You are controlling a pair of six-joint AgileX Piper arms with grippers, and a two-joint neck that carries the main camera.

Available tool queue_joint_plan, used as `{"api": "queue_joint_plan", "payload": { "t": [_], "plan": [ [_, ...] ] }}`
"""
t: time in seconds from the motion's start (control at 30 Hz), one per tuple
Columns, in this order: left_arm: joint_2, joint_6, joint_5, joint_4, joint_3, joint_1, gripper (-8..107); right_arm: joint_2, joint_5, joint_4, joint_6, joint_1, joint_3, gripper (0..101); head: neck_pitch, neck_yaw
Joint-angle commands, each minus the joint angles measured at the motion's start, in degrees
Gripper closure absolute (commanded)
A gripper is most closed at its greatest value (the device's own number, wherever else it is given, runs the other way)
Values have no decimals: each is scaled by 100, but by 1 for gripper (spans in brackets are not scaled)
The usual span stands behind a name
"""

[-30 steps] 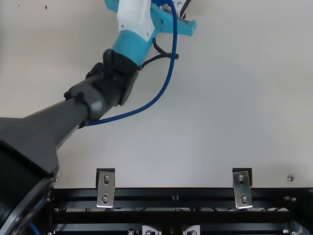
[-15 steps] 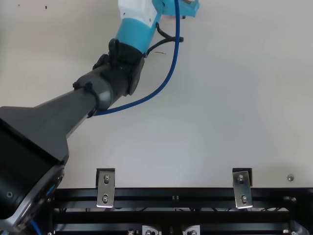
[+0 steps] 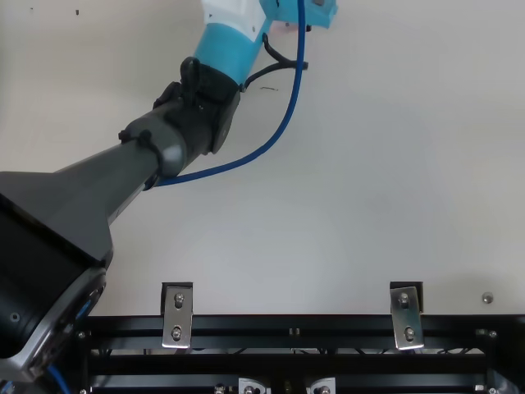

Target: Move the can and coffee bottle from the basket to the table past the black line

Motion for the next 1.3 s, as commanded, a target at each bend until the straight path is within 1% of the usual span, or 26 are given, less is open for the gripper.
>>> {"api": "queue_joint_plan", "payload": {
  "t": [0.0,0.27,0.5,0.63,0.87,1.27],
  "plan": [
    [6,-40,51,135,16,18,89,0,0,0,0,0,0,0,-80,-38],
    [5,-270,160,590,141,29,89,0,0,0,0,0,0,0,-80,-38],
    [-19,-375,169,742,220,38,89,0,0,0,0,0,0,0,-80,-38],
    [-90,-412,148,799,349,73,89,0,0,0,0,0,0,0,-80,-38],
    [-307,-402,39,900,786,122,89,0,0,0,0,0,0,0,-80,-38],
    [-744,-377,-340,966,1699,172,89,0,0,0,0,0,0,0,-80,-38]
  ]
}}
